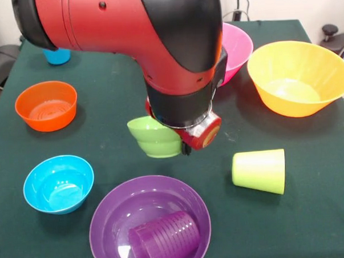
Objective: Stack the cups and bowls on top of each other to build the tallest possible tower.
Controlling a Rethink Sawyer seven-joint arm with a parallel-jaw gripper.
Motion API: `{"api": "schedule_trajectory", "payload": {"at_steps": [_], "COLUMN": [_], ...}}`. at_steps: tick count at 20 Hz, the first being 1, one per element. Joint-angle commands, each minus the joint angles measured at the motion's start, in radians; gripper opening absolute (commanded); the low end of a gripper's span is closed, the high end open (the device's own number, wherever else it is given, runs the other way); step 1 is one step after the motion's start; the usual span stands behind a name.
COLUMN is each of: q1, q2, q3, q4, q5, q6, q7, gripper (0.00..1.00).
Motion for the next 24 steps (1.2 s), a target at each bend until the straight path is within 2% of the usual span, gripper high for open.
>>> {"api": "schedule_trajectory", "payload": {"at_steps": [1, 2, 3, 4, 5, 6, 7, 8, 10, 15, 19, 24], "q1": [0.017, 0.014, 0.037, 0.038, 0.016, 0.008, 0.014, 0.013, 0.013, 0.010, 0.006, 0.008], "q2": [0.089, 0.082, 0.010, 0.014, 0.084, 0.118, 0.096, 0.086, 0.099, 0.073, 0.094, 0.090], "q3": [0.032, 0.029, -0.004, -0.008, 0.018, 0.028, 0.014, 0.013, 0.013, -0.003, -0.001, -0.010], "q4": [0.006, 0.016, 0.166, 0.145, -0.016, -0.074, -0.019, 0.003, -0.027, 0.012, -0.024, -0.023], "q5": [-0.039, -0.021, -0.018, -0.019, -0.041, -0.041, -0.042, -0.034, -0.035, -0.026, -0.027, -0.027], "q6": [0.069, 0.079, -0.097, -0.084, 0.056, 0.103, 0.025, 0.005, 0.028, -0.014, 0.000, 0.002], "q7": [-0.076, -0.045, 0.065, 0.070, -0.067, -0.092, -0.066, -0.051, -0.069, -0.047, -0.059, -0.047], "gripper": [0.00, 0.00, 0.00, 0.00, 0.00, 0.00, 0.00, 0.00, 0.00, 0.00, 0.00, 0.00]}}
